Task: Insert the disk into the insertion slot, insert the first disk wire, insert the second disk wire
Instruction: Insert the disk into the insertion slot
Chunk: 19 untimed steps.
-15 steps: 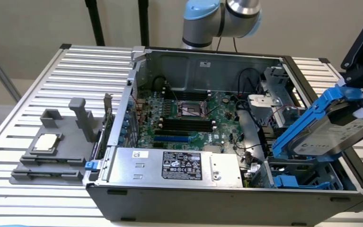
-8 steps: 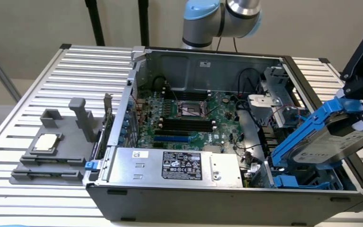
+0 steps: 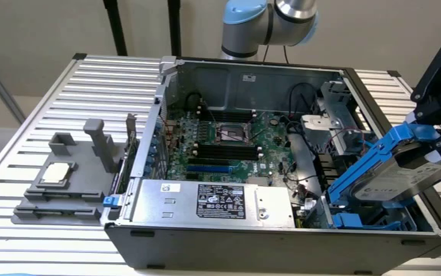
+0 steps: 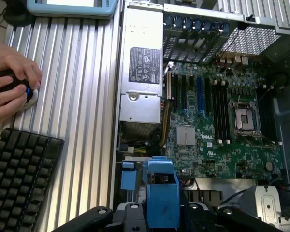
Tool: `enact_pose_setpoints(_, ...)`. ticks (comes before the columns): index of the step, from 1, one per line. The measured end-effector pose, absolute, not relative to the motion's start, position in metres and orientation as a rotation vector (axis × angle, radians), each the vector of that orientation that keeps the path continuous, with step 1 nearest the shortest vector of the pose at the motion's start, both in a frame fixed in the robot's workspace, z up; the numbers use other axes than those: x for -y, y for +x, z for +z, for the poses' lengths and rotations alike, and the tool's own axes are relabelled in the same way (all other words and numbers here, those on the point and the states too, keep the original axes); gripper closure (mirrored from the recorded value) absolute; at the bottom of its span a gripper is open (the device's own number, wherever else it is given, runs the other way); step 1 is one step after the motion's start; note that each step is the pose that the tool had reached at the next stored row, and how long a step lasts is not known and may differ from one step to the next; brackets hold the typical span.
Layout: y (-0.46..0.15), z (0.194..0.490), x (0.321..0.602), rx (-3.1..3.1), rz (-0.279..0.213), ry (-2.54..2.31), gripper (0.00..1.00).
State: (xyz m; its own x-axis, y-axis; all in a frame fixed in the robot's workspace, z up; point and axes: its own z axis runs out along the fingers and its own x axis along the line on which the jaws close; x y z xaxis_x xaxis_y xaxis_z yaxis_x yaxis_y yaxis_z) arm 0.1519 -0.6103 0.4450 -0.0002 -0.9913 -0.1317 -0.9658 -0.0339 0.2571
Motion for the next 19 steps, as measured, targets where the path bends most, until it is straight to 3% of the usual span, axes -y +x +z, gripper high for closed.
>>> enact_pose_setpoints(19,0.1514,0.4439,0.6090,2.101,-0.401,2.166,0.68)
